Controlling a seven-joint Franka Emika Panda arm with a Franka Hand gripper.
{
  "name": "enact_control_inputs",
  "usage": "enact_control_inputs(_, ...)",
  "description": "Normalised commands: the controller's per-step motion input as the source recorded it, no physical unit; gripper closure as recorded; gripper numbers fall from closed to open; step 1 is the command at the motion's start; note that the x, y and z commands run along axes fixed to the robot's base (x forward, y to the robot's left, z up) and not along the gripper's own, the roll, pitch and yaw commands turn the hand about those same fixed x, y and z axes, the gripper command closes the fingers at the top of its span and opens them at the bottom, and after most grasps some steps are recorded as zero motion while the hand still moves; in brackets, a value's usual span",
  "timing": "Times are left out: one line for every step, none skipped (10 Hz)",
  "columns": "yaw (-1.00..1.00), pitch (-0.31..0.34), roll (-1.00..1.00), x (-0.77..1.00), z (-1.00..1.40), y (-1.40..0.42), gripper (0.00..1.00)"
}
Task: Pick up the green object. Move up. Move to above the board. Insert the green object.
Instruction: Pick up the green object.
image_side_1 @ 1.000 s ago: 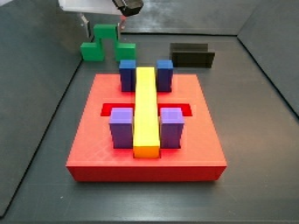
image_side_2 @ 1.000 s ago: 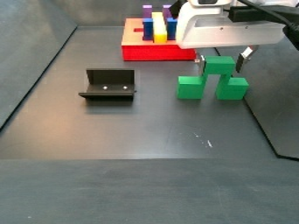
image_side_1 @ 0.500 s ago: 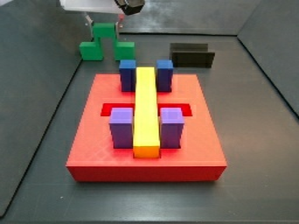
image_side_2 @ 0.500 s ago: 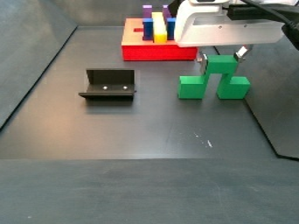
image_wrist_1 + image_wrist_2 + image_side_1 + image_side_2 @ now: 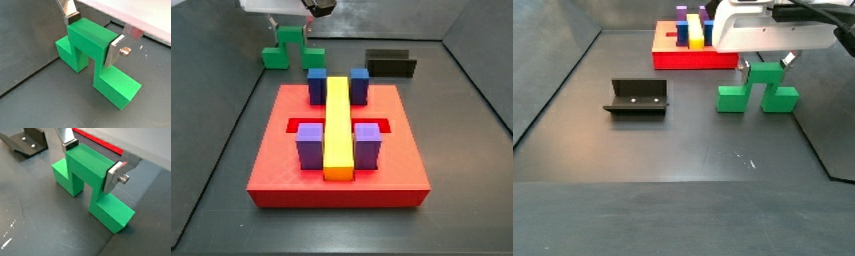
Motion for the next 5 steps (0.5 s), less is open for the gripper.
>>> enact_control_inputs(0.00,0.000,0.00,0.00,0.00,0.00,1.00)
enact_control_inputs(0.00,0.000,0.00,0.00,0.00,0.00,1.00)
enact_control_inputs(0.00,0.000,0.00,0.00,0.00,0.00,1.00)
enact_control_inputs(0.00,0.000,0.00,0.00,0.00,0.00,1.00)
enact_control_inputs(0.00,0.000,0.00,0.00,0.00,0.00,1.00)
